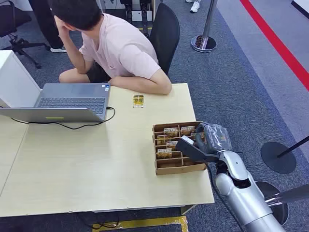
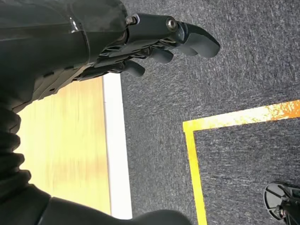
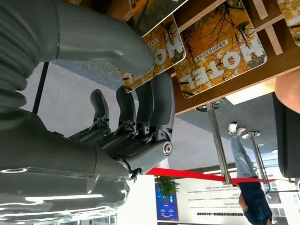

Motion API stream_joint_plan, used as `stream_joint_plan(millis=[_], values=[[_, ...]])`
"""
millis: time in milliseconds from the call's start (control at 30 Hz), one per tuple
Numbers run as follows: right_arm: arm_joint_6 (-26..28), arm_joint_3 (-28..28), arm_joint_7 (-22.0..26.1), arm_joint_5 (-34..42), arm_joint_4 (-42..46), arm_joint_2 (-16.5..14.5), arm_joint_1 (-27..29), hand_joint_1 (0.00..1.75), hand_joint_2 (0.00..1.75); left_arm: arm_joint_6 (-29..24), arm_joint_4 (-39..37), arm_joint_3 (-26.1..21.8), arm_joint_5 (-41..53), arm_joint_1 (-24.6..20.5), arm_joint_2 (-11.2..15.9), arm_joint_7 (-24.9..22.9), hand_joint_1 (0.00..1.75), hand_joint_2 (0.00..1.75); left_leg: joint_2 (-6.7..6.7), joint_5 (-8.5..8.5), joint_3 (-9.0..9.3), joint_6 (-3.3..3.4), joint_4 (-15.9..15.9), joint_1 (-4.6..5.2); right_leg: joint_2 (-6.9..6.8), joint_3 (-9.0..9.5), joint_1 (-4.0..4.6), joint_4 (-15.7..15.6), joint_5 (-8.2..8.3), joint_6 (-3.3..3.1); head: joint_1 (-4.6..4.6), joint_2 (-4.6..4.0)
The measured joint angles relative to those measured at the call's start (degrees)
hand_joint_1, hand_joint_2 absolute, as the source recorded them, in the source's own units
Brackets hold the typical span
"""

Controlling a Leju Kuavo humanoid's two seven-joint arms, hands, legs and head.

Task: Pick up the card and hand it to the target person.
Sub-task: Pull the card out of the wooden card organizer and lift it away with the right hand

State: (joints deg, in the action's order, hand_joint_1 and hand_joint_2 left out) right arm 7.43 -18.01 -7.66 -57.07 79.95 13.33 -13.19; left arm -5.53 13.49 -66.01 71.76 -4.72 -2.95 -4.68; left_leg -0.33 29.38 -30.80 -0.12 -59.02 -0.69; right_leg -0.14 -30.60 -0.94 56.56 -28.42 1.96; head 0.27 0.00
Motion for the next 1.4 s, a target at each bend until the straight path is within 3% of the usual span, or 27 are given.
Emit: stream_joint_plan(millis=[1400], values=[[-0.96,-0.54,0.76,0.09,-0.02,0.39,-0.43,1.13,1.75,-0.26,0.00,-1.00,-0.59,0.00,0.00,0.13,0.00,1.75,0.00,0.00,0.01,0.00,0.00,0.00,0.00,0.01,0.00,0.00,0.00,0.00,0.01,-0.01]])
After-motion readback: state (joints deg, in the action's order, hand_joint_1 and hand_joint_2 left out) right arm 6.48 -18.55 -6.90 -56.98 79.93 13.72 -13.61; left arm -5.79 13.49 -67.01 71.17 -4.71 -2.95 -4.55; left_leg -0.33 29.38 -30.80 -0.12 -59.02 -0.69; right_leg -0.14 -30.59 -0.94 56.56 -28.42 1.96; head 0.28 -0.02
